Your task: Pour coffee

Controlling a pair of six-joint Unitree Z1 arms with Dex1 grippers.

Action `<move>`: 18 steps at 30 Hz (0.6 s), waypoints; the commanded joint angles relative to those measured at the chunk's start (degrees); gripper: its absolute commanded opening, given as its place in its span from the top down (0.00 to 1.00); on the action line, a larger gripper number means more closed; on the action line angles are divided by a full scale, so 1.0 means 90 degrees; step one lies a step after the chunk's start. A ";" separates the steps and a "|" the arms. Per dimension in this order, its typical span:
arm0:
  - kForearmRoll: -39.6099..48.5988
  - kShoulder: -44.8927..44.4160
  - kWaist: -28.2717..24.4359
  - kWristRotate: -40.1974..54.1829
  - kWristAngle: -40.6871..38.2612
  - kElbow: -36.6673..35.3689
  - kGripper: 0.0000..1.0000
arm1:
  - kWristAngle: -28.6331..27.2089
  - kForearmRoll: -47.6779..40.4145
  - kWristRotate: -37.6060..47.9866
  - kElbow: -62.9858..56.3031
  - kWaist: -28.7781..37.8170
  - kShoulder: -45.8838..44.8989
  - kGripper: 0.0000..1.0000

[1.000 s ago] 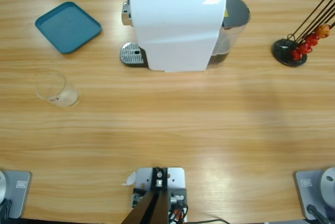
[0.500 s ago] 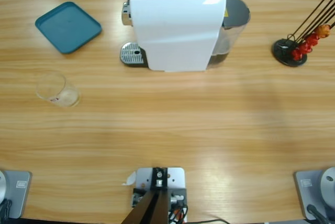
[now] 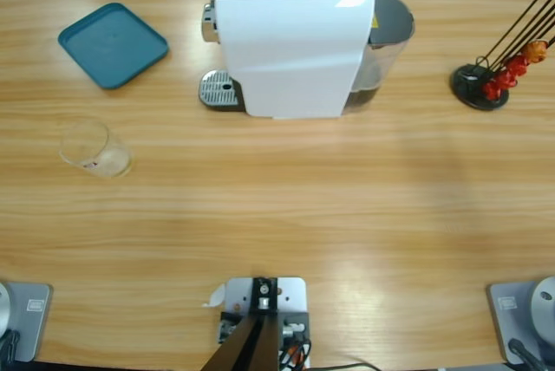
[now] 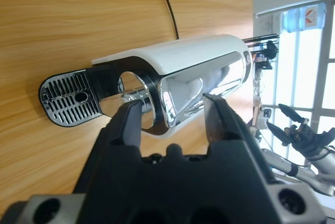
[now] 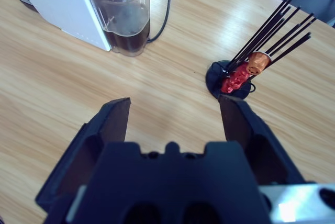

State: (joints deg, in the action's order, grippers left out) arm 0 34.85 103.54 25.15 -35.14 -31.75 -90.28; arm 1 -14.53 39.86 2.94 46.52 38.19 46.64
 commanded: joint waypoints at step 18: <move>-0.0036 0.0433 0.0223 0.0038 -0.0066 0.0248 0.94 | -0.0134 0.0024 0.0064 -0.0080 0.0064 0.0004 0.24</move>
State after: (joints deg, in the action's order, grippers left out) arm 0 34.84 104.65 26.65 -35.13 -32.14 -90.27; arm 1 -14.53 39.86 2.95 46.52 38.19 46.63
